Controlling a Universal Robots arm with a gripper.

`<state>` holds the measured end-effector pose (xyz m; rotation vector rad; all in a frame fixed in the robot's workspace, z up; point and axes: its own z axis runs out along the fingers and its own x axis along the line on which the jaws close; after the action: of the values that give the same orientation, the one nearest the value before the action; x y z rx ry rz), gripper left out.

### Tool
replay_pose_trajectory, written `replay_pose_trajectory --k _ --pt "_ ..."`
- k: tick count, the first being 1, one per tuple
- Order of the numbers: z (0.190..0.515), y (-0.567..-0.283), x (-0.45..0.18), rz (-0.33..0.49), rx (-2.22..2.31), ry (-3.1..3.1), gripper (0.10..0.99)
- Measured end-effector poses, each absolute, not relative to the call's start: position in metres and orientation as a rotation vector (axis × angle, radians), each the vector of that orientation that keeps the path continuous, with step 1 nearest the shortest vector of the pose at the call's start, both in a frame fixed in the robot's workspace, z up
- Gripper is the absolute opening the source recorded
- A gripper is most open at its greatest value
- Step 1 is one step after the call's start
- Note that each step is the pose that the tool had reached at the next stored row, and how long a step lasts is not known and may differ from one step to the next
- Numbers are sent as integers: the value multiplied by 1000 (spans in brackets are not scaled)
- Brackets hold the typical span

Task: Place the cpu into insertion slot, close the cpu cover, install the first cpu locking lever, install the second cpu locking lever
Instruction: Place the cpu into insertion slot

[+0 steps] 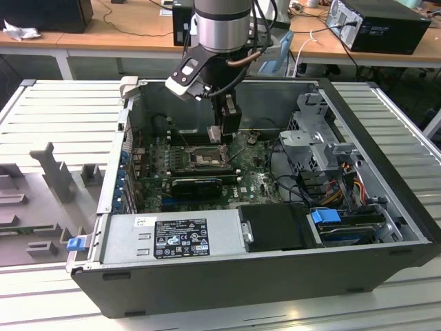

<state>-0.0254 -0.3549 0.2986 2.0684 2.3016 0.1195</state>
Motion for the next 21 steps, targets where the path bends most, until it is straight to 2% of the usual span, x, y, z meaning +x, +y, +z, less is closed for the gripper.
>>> replay_pose_trajectory --k 21 --pt "288 -355 -25 119 2068 2302 529"
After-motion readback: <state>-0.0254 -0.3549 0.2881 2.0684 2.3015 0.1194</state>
